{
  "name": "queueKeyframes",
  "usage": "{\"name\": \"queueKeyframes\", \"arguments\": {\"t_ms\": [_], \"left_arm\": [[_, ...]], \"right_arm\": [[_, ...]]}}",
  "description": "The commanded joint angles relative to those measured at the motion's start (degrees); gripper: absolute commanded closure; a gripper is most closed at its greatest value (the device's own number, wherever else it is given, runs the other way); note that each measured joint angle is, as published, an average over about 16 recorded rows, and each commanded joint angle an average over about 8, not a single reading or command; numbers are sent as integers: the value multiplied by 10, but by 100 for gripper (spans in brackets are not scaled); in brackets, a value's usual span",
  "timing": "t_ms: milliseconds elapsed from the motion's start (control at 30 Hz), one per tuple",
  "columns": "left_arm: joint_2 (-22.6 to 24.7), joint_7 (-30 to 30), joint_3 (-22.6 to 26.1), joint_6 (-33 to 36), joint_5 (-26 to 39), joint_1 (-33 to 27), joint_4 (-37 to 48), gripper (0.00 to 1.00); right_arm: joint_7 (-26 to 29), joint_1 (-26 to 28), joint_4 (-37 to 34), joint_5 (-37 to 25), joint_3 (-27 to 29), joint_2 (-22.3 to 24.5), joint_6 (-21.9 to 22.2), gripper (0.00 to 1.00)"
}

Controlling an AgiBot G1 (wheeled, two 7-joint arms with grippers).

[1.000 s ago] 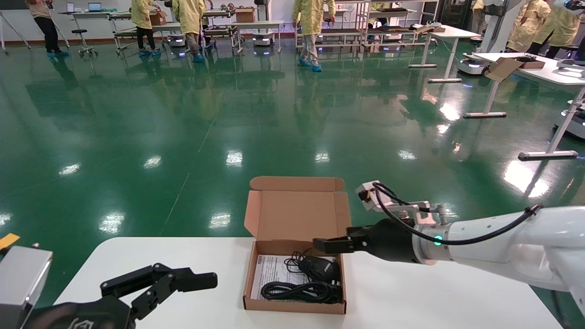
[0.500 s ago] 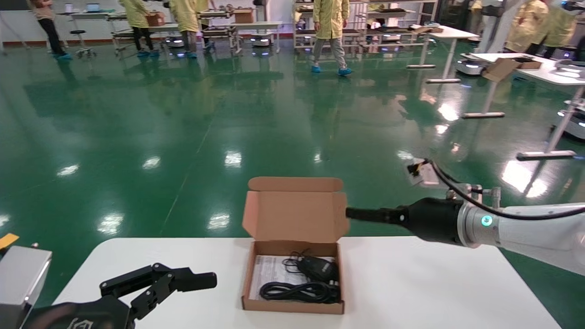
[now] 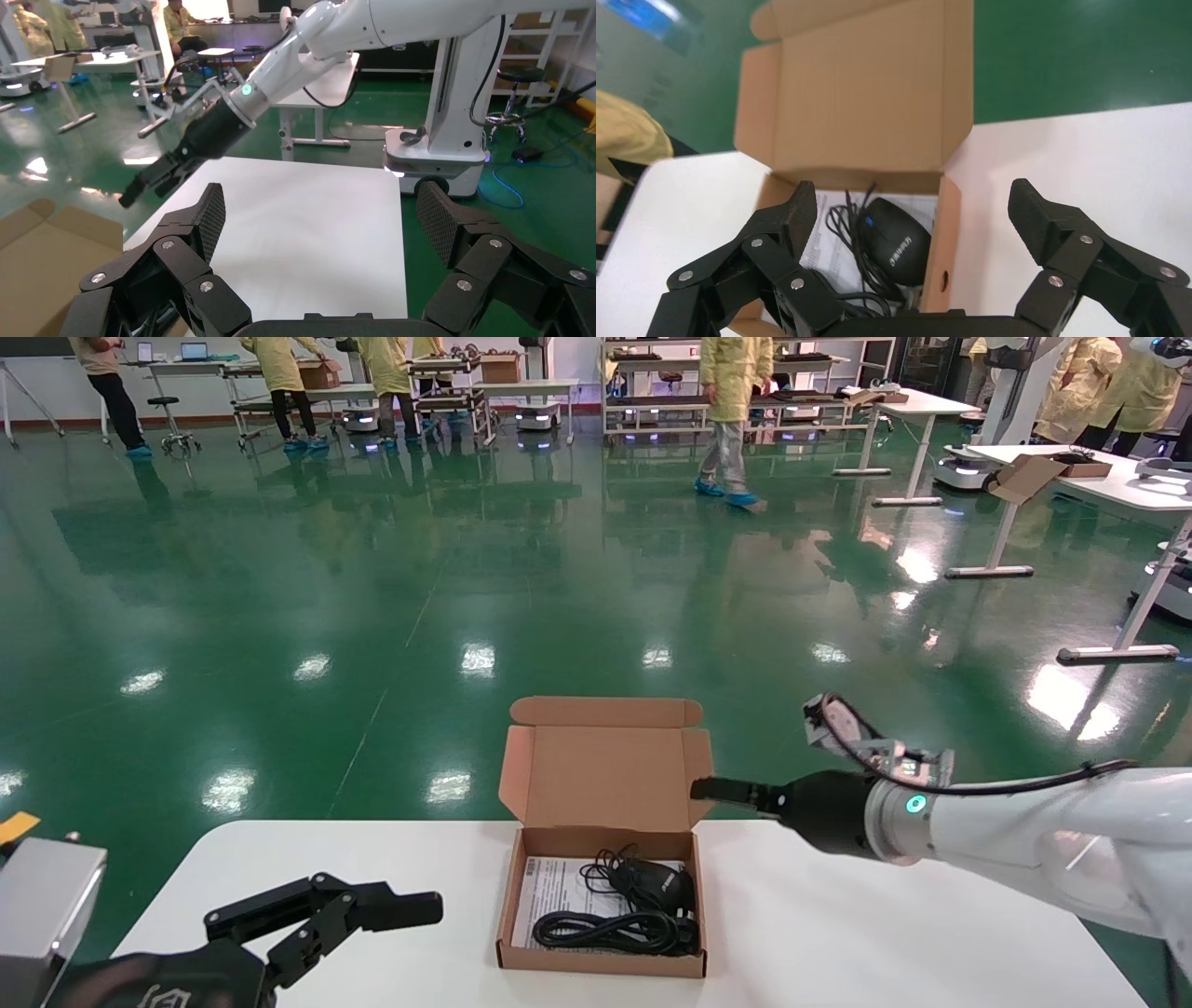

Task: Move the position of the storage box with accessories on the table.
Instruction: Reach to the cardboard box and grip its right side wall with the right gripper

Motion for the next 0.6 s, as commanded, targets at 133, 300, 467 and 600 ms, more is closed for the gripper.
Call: {"name": "queueKeyframes", "arguments": {"t_ms": [133, 300, 467, 600], "left_arm": [[0, 0, 0, 0, 0, 0, 0, 0], [0, 0, 0, 0, 0, 0, 0, 0], [0, 0, 0, 0, 0, 0, 0, 0], [0, 0, 0, 0, 0, 0, 0, 0]], "right_arm": [[48, -28, 45, -34, -13, -3, 10, 0], [95, -55, 88, -62, -31, -2, 18, 0], [134, -76, 119, -80, -46, -1, 30, 0], [158, -89, 137, -87, -55, 1, 37, 0]]}}
